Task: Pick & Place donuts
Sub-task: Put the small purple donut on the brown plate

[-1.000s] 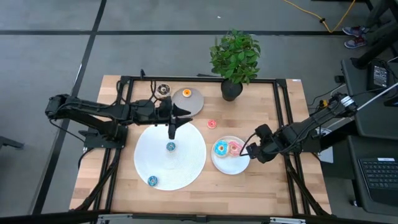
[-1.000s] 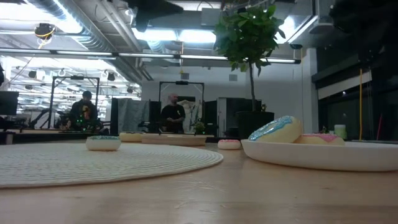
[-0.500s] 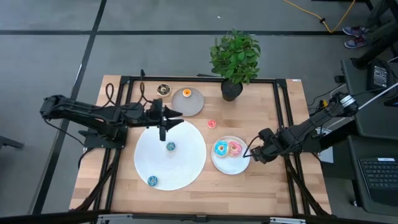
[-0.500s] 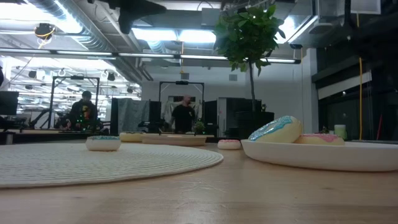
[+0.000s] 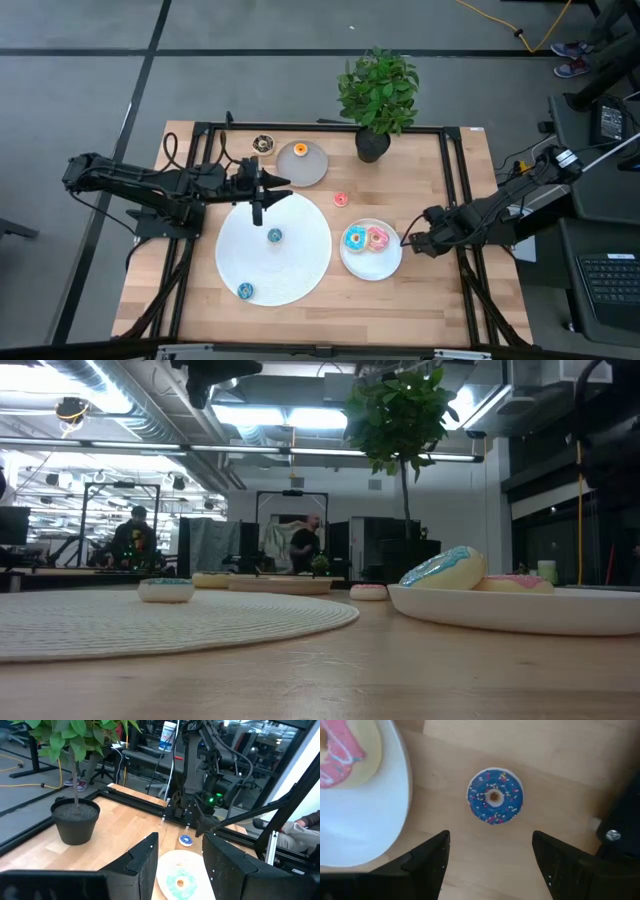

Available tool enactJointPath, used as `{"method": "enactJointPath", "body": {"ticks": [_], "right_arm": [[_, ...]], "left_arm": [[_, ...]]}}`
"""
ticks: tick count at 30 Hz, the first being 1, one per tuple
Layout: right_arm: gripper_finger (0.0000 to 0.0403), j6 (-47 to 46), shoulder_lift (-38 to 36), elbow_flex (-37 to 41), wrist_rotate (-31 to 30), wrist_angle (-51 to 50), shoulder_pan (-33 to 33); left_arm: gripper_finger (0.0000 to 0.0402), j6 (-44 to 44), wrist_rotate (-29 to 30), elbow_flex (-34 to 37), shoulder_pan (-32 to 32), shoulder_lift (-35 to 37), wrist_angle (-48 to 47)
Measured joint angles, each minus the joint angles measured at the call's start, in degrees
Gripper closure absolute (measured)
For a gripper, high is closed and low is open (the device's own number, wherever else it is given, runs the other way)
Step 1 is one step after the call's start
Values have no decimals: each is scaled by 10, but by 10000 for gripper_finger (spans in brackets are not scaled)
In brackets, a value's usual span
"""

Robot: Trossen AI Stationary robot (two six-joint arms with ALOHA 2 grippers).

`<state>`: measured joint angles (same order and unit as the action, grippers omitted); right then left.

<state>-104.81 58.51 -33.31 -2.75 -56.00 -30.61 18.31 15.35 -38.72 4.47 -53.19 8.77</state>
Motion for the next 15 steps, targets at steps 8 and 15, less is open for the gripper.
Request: {"method": "enactJointPath", "body": {"ticks": [8,15], "right_arm": [[119,1,-4,27,-1,25,12],[119,41,-4,27,-10,18,50]], "left_arm": [[256,0,3,0,0,0,0],[256,0,11,0,0,0,0]]}}
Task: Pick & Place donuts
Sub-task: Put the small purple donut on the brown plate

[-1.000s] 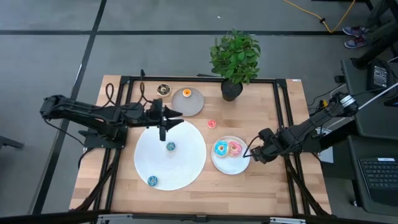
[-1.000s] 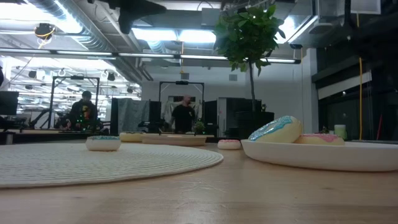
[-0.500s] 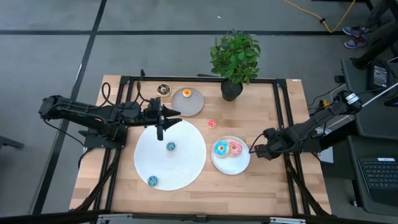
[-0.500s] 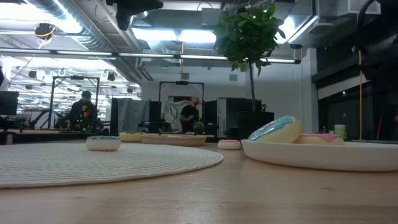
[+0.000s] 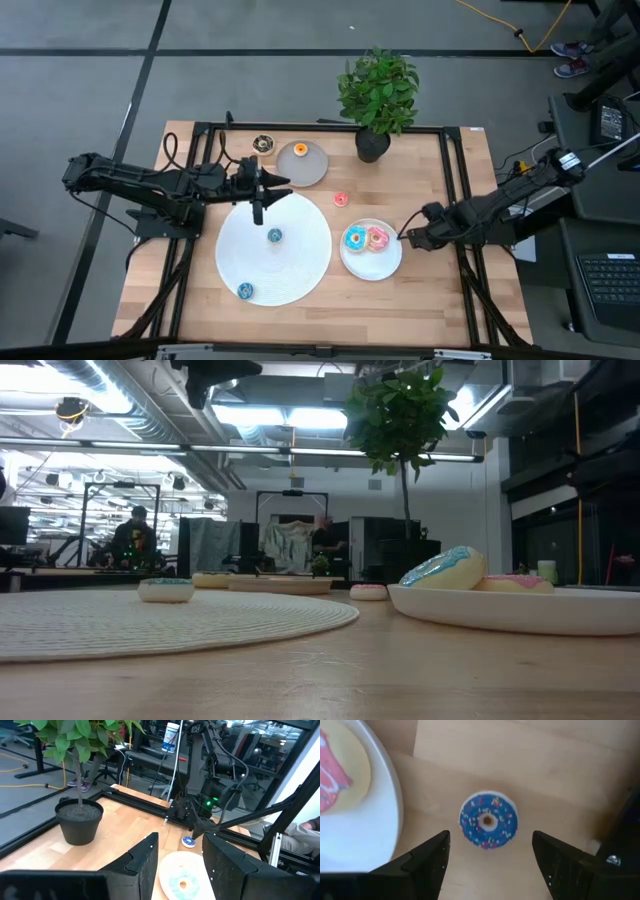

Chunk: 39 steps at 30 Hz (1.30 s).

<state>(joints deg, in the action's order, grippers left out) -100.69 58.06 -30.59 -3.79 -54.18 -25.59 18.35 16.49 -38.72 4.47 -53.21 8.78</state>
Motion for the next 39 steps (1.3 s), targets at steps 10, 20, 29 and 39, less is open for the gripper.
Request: {"method": "enactJointPath", "body": {"ticks": [10,20,29,39], "right_arm": [[119,45,15,23,30,32,50],[119,35,16,52,44,74,53],[119,35,30,73,56,130,53],[141,35,50,71,62,130,53]], "left_arm": [[256,2,4,0,0,0,0],[256,5,4,0,0,0,0],[256,5,9,0,0,0,0],[256,10,16,0,0,0,0]]}}
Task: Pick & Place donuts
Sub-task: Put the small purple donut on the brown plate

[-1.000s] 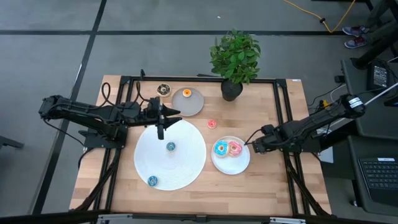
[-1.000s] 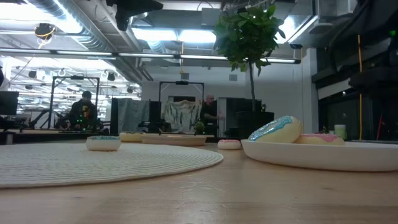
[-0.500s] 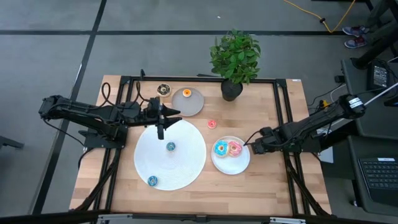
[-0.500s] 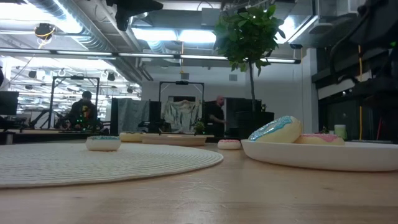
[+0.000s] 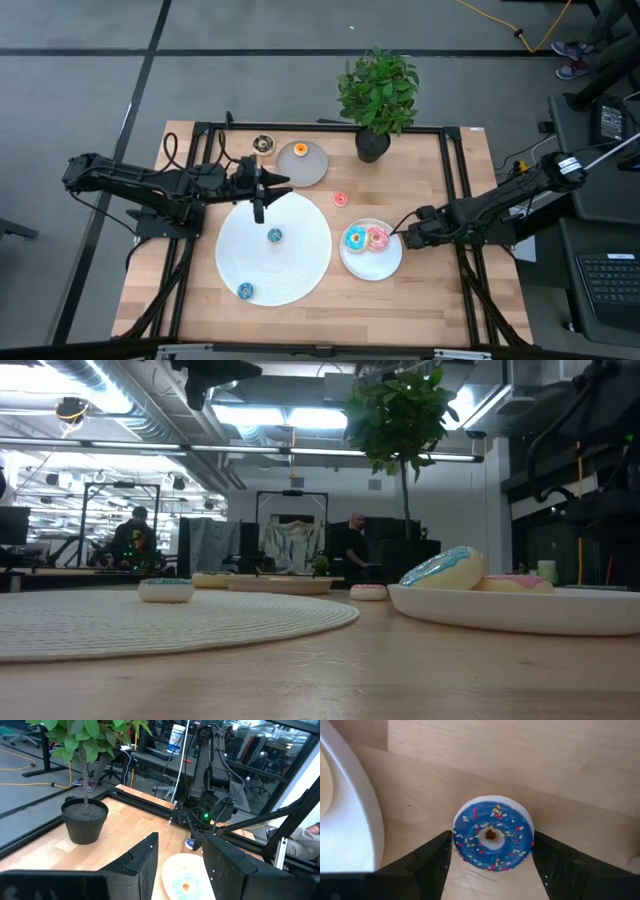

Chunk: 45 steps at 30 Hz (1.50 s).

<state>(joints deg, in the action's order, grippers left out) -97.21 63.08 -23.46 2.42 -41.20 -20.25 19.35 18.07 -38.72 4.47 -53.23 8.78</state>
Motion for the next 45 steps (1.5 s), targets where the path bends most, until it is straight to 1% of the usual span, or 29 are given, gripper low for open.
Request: {"method": "enactJointPath", "body": {"ticks": [7,11,14,18,22,25,28,32,35,39,45], "right_arm": [[189,2,1,0,2,-3,0],[207,6,3,-7,-1,-7,0],[212,28,2,-26,-12,9,0],[212,36,3,-43,-32,-2,0],[212,62,3,-63,-47,-2,0],[212,76,2,-79,-54,-6,0],[212,101,2,-92,-54,-11,0],[212,130,2,-113,-66,-11,0],[212,141,2,-133,-86,-10,0],[212,175,2,-164,-113,-5,0],[212,222,2,-204,-145,-5,0]], "left_arm": [[256,2,1,0,0,0,0],[256,4,1,0,0,0,0],[256,-1,1,0,0,0,0],[256,-4,2,0,-1,0,-5],[256,24,6,0,-2,0,-21],[256,71,-4,0,-9,0,-31],[256,131,-31,0,-24,0,-39],[256,245,-62,0,-50,-3,-69],[256,325,-98,0,-70,-9,-96],[256,386,-163,0,-93,-25,-103],[256,452,-232,0,-114,-69,-103]]}}
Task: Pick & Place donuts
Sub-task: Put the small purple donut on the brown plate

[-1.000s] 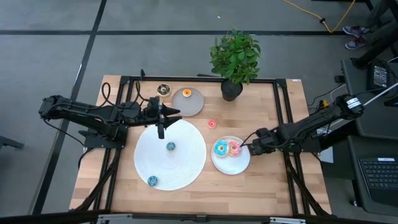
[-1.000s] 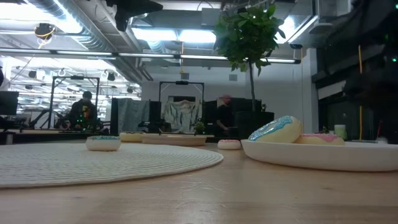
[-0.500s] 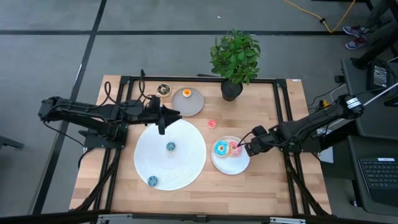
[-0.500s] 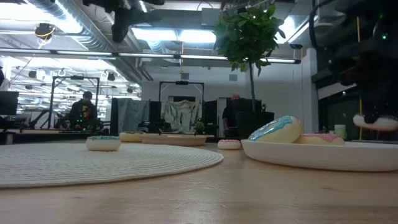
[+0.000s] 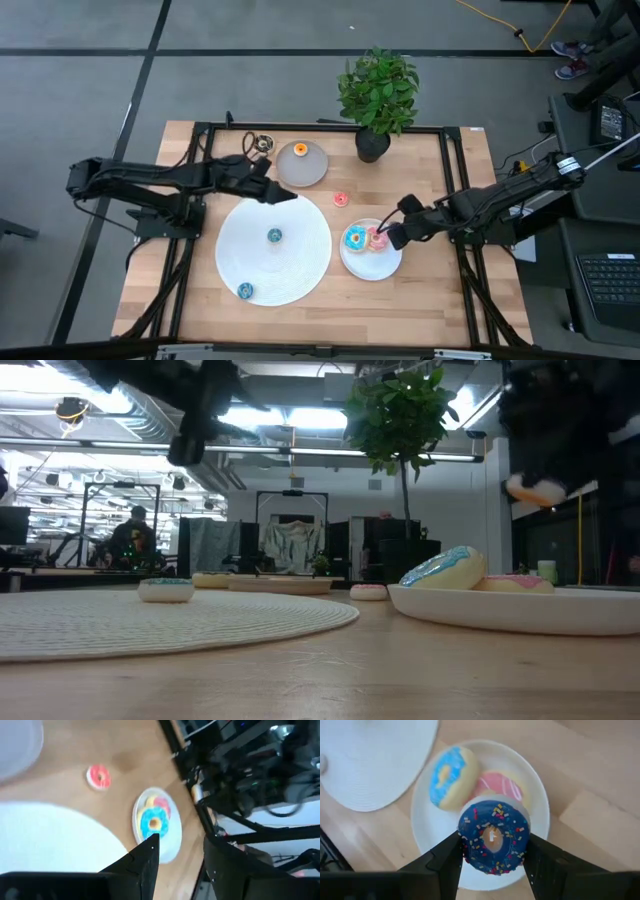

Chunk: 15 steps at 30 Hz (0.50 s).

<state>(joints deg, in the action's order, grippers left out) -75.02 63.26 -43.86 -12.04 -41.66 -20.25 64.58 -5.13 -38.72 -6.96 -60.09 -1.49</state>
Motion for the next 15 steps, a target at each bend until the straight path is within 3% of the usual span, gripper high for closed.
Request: {"method": "enactJointPath", "body": {"ticks": [7,15], "right_arm": [[212,62,0,-18,-4,5,0],[212,152,0,-29,-5,33,0]], "left_arm": [[256,85,-68,0,-7,-70,88],[256,195,-70,0,-7,-157,229]]}}
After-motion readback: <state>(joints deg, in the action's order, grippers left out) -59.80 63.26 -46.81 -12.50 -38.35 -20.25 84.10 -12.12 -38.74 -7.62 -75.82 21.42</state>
